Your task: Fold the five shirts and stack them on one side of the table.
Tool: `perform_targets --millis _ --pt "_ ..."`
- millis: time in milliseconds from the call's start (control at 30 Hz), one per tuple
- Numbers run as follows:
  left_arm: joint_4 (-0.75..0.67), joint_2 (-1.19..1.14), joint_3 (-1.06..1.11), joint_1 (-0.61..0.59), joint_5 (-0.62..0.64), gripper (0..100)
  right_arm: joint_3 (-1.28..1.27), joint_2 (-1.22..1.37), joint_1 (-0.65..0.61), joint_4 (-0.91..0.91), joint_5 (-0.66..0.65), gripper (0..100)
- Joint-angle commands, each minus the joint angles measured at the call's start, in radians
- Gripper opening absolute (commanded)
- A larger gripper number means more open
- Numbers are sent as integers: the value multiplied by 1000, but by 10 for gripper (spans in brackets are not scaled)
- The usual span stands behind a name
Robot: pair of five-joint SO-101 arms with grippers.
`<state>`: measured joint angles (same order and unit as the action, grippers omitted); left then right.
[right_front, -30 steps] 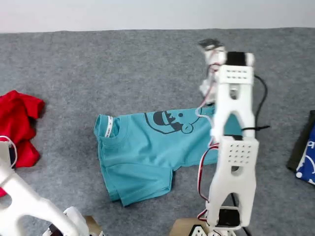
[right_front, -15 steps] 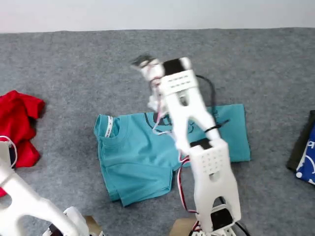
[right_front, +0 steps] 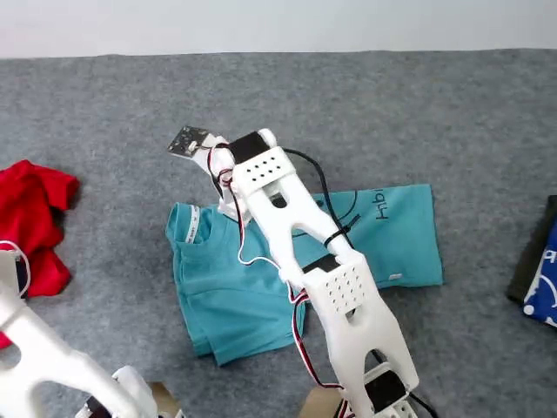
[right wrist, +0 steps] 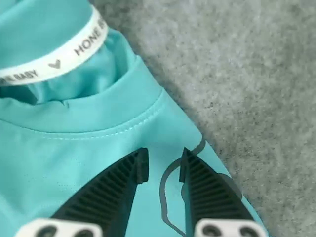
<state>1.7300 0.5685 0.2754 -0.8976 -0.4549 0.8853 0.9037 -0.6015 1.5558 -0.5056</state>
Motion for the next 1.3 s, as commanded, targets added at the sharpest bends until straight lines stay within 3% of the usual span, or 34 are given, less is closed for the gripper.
perform_targets --millis 0,533,967,1267 --pt "23 26 -33 3 3 4 15 -13 -13 -28 -12 111" --pt "23 26 -33 5 3 4 34 56 -16 -311 -64 110" --pt "23 25 -31 6 3 4 345 24 -74 44 -63 110" --pt "21 25 -31 6 3 4 345 64 -176 10 -61 110"
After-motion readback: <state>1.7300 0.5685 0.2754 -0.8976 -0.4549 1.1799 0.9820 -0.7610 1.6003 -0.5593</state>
